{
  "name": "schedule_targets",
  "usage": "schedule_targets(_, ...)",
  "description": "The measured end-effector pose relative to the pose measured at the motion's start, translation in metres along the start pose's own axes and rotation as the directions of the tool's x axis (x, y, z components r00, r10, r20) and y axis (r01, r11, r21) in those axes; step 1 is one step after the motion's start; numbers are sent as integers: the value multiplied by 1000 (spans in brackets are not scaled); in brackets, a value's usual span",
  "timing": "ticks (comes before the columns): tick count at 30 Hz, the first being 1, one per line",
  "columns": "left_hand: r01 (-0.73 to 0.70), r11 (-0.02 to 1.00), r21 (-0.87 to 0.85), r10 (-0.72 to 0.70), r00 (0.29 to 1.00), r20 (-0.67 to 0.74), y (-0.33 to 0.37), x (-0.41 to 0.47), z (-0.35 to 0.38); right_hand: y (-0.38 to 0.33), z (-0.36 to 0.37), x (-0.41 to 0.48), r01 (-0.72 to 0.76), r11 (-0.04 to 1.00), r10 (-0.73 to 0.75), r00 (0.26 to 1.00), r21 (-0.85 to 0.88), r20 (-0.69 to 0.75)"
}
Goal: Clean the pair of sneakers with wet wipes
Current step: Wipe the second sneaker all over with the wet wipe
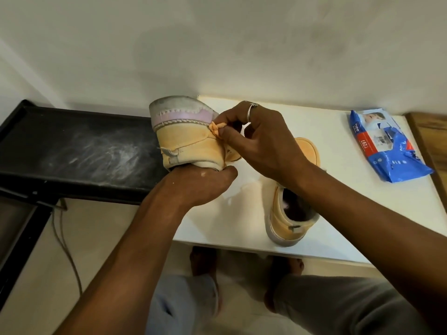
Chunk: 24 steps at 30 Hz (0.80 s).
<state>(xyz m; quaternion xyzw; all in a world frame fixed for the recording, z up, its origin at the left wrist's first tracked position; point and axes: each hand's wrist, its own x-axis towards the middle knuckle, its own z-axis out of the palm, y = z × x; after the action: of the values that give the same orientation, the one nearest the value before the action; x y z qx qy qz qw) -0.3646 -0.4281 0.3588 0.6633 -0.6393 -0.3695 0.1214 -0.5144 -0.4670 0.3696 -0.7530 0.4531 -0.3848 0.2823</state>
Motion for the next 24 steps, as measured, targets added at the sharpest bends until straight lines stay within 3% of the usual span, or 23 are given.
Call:
schedule_targets(5, -120, 993, -13, 119, 992, -44, -10, 8, 4, -6, 4, -2, 115, 992, -110, 990, -58, 94)
schedule_targets(11, -49, 999, -3, 49, 999, -24, -15, 7, 3, 5, 0, -3, -62, 986, 64, 998, -152, 9)
schedule_targets(14, -107, 994, -31, 106, 994, -18, -14, 8, 6, -9, 3, -11, 5, 999, -3, 998, -44, 57)
schedule_targets(17, -165, 986, 19, 166, 984, -70, -19, 10, 3, -22, 10, -9, 81, 995, -76, 994, -52, 82)
schedule_targets(20, -86, 995, -41, 85, 996, -26, -18, 9, 2, -11, 9, -5, -6, 994, 8, 1000, -108, 21)
schedule_targets(24, -112, 993, -29, 111, 993, -35, -16, 8, 1, -9, 10, -7, -62, 993, 62, 998, -96, -7)
